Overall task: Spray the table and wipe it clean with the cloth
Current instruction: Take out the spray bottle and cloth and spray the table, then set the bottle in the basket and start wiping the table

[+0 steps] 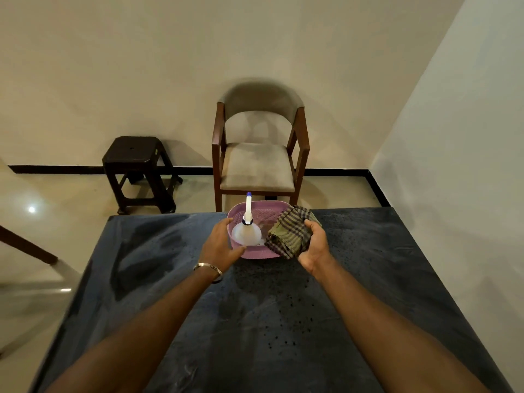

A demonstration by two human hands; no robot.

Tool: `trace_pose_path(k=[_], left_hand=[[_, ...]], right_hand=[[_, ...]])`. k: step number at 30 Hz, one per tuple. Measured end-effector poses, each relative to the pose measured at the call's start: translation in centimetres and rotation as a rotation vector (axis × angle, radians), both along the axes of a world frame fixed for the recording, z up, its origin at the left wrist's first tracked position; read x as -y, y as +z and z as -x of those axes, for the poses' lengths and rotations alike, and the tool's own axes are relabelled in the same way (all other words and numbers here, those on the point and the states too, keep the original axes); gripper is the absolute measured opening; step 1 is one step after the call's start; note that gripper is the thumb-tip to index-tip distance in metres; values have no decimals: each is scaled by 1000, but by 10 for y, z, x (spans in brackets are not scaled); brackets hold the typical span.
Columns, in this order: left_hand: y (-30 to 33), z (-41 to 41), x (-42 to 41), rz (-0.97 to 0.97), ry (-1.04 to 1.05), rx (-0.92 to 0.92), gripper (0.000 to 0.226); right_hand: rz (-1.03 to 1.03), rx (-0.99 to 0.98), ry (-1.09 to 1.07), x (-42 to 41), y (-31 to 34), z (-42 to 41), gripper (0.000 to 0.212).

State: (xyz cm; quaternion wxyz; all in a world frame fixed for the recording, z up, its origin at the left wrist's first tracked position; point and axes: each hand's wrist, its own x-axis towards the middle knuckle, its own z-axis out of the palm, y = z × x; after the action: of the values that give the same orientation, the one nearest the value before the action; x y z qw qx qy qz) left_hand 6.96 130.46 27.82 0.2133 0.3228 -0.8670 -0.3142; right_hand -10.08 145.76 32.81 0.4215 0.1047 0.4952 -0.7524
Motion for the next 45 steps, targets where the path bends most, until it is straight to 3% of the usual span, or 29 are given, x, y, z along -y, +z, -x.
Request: trace_pose_path(k=[7,16,23,32,45], left_hand=[[12,-51,-44,44,-10,130,80],[28,-131,-125,-69,-5,172,86],[34,-206,-154,64,-93,296,87],[20,-301,-129,-28,-2,229,80],[-10,-445,-21,-318,94,120,79]], right_hand=[[-5,-6,-12,-48,8,-49,41],[-43,-38,12,-129,16,-141,41],[-113,-41,71,-157,16,-207,32],[-198,-44,178,-123,-4,-288,28],[-291,-110,233,4,-31,-427,29]])
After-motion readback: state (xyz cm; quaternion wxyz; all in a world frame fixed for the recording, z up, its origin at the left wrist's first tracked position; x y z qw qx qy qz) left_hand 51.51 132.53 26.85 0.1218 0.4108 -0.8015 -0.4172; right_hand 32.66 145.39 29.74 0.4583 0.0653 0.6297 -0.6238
